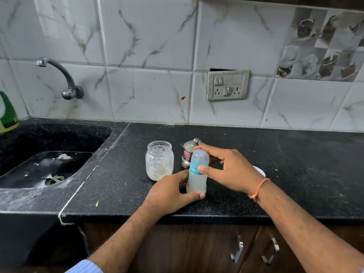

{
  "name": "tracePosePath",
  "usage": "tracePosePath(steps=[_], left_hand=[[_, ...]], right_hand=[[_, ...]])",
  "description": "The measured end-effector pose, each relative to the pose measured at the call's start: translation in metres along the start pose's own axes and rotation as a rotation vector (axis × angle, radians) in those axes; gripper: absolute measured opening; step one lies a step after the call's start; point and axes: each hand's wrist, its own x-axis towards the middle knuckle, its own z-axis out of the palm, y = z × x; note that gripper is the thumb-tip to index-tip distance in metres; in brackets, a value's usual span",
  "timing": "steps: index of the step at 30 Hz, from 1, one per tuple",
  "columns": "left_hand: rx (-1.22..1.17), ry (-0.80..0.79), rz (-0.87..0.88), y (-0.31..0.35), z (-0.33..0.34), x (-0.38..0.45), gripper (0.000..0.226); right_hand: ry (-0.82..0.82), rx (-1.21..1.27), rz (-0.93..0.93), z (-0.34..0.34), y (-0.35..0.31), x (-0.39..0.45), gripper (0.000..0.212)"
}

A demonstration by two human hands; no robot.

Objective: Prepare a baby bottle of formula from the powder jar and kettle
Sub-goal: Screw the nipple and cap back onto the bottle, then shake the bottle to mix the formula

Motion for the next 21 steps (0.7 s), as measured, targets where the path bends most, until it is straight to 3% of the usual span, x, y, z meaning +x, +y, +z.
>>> tracePosePath(steps=[7, 11, 15, 21], left_hand=[[-0.009, 0.01, -0.019, 0.003, 0.001, 0.0, 0.083], [0.009, 0.021, -0.01, 0.006, -0.003, -0.003, 0.077], [0.072, -0.004, 0.006, 0.009, -0.008, -0.004, 0.073], [0.095, -0.013, 0.056, 0.013, -0.01, -0.005, 0.074]], right_hand=[[0.143, -0.036, -0.022, 0.023, -0.003, -0.014, 0.067], [0.141, 0.072, -0.003, 0.043, -0.012, -0.039, 0.09], [0.125, 0.013, 0.054, 0.05, -0.013, -0.046, 0.112], [0.133, 0.112, 0.061, 0.06, -0.006, -0.045, 0.122]])
